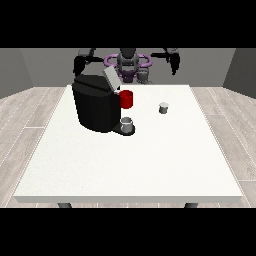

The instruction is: Insert the coffee pod into the coffee machine and close the lid

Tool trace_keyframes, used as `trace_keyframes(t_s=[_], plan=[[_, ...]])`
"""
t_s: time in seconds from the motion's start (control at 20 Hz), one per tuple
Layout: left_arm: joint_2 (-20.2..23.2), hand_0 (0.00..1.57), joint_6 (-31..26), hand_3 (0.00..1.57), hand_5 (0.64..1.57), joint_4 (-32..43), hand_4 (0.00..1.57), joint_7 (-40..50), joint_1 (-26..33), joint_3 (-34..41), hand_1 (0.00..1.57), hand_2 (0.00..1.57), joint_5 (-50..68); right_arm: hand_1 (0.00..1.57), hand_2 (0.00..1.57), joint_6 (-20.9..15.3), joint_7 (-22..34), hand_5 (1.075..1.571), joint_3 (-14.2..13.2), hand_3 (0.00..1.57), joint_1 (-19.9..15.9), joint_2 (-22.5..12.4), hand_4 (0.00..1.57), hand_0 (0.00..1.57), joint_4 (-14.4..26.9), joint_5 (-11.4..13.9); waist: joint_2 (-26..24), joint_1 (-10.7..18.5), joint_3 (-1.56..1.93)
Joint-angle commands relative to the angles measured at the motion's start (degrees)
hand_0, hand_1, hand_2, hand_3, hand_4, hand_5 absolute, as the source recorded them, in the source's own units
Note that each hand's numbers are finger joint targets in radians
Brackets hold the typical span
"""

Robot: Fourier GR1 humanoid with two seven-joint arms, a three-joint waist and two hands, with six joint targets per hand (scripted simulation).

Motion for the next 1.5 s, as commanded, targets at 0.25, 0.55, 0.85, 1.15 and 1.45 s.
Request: trace_keyframes(t_s=[0.25, 0.55, 0.85, 1.15, 1.45], plan=[[6.34, 0.0, -0.85, 0.0, 1.571, 5.92, 0.0, 4.25, -7.93, 2.57, 0.0, 0.0, -5.97, 0.0, 0.0, -3.07, -2.76, 1.571, 0.62, 0.0, -2.12, 2.71, 0.17, 0.0, 0.38, 0.93, 2.26, -3.3, -0.08], [13.49, 0.0, -6.21, 0.0, 1.571, 20.31, 0.0, 0.23, -15.02, 11.52, 0.0, 0.0, -1.67, 0.0, 0.0, -0.3, -1.54, 1.571, 2.85, 0.0, -3.66, 2.52, 0.19, 0.0, -4.54, -0.64, 7.98, -8.97, -0.13], [14.17, 0.0, -6.55, 0.0, 1.571, 26.82, 0.0, 3.34, -21.39, 10.57, 0.0, 0.0, -4.34, 0.0, 0.0, -4.73, -3.47, 1.571, 4.08, 0.0, -7.12, 3.24, 0.28, 0.0, -0.57, 0.65, 10.89, -7.5, -0.1], [12.81, 0.0, -2.13, 0.0, 1.571, 34.3, 0.0, 2.6, -24.9, 9.25, 0.0, 0.0, -9.53, 0.0, 0.0, -0.2, -1.5, 1.571, 1.56, 0.0, -7.83, 0.49, 0.35, 0.0, 0.55, -2.1, 10.9, -9.09, -0.09], [13.48, 0.0, -4.51, 0.0, 1.571, 37.25, 0.0, 5.46, -28.02, 5.69, 0.0, 0.11, -13.89, 0.0, 0.0, -3.94, 0.32, 1.571, 2.0, 0.0, -10.28, 1.57, 0.37, 0.0, 5.14, 1.16, 9.7, -7.0, -0.08]])
